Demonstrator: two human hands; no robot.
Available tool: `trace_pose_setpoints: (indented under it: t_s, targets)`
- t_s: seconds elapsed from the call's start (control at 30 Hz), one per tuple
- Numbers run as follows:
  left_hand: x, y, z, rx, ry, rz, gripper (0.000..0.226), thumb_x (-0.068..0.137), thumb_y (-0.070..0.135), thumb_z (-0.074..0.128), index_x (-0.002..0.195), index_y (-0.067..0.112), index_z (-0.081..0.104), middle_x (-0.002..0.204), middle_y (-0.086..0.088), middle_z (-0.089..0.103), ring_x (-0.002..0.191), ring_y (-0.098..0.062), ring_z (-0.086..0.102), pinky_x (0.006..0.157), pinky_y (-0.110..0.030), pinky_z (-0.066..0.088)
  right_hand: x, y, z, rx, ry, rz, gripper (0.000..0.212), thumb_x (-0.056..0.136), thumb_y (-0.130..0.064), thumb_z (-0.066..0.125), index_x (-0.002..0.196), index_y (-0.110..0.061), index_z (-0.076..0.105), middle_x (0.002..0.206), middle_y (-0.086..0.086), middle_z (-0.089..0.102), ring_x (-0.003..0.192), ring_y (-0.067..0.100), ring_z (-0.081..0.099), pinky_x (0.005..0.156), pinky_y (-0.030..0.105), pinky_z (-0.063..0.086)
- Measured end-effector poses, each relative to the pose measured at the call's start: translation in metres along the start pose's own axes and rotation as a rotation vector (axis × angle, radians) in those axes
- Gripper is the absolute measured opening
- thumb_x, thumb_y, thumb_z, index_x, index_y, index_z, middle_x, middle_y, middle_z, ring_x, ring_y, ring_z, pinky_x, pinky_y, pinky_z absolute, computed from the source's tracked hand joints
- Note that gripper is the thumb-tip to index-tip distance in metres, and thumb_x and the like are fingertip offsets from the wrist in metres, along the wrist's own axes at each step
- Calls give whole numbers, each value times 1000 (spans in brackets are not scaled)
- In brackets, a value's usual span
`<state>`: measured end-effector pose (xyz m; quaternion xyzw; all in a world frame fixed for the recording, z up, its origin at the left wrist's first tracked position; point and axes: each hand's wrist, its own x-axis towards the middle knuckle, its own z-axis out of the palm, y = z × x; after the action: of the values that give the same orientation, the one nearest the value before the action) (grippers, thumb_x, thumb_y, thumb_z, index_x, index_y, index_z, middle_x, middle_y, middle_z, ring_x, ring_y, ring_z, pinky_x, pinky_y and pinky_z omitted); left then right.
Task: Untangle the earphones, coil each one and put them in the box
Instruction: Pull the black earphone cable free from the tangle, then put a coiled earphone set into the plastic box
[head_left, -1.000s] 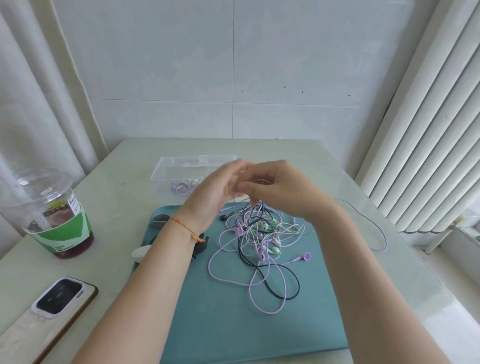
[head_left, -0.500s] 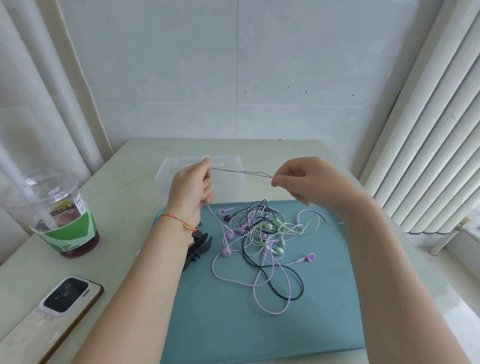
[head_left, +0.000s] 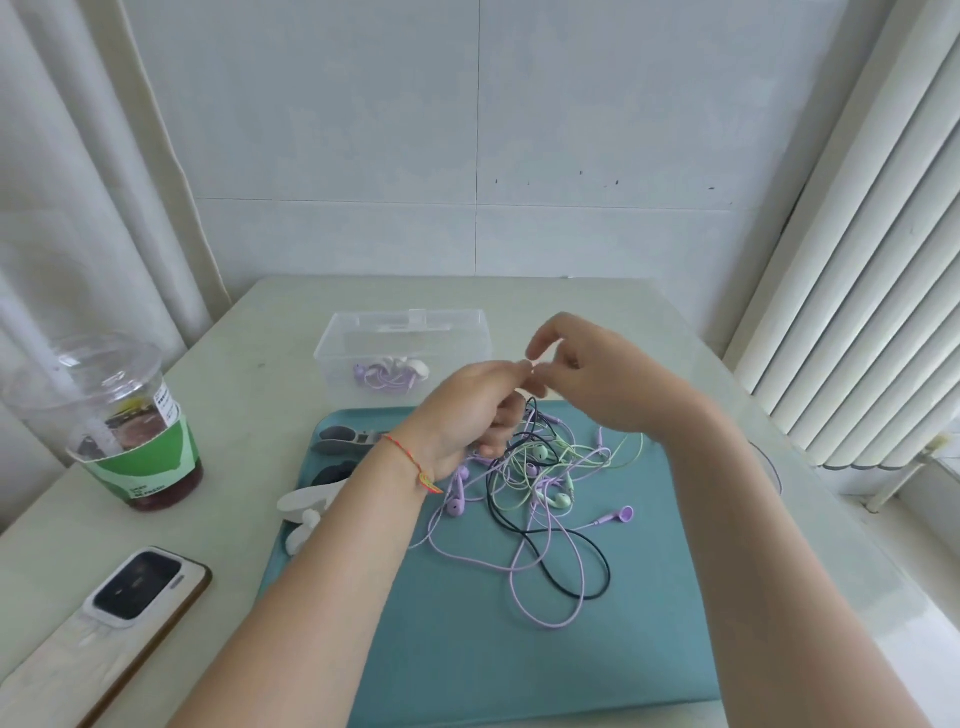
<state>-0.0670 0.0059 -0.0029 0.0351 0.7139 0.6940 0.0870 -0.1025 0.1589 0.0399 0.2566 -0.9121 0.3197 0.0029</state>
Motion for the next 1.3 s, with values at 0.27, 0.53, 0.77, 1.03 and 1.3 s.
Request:
trace_pose_setpoints:
  t_s: [0.27, 0.53, 0.77, 1.03, 1.3]
  targets:
    - [-2, 10, -35, -515, -162, 48, 24, 95, 21, 41, 73, 16, 50, 49, 8, 22, 35, -6, 17, 37, -19, 20, 14, 31, -5, 137, 522, 331, 17, 93, -13, 47, 97, -12, 63, 80, -3, 60, 64, 14, 53, 54, 24, 37]
    - [3, 3, -20, -379, -129, 4, 21, 98, 17, 40, 83, 13, 55, 46, 9, 24, 33, -3, 18, 40, -16, 9, 8, 1, 12, 131, 407, 54, 32, 86, -2, 46, 107, -18, 66, 103, -5, 68, 99, 10, 60, 82, 19, 41]
    - [0, 8, -19, -191, 6, -12, 33, 100, 17, 41, 70, 16, 55, 46, 8, 21, 34, -4, 14, 42, -18, 5, 5, -15, 24, 237, 99, 9, 19, 92, -13, 49, 95, -21, 66, 67, -5, 59, 48, 5, 46, 49, 17, 39]
    - [-2, 7, -30, -172, -40, -31, 26, 100, 19, 41, 79, 12, 54, 51, 6, 21, 35, -5, 16, 43, -20, 7, 13, 8, 10, 273, 464, 79, 16, 92, -17, 56, 86, -20, 70, 47, -7, 39, 37, 7, 33, 40, 17, 24]
    - [-11, 13, -23, -456, -459, -4, 36, 95, 24, 39, 100, 5, 70, 44, 8, 21, 33, -5, 16, 36, -19, 17, 18, 19, 14, 261, 540, 195, 16, 92, -17, 54, 84, -22, 67, 51, -7, 44, 37, 7, 39, 45, 24, 28]
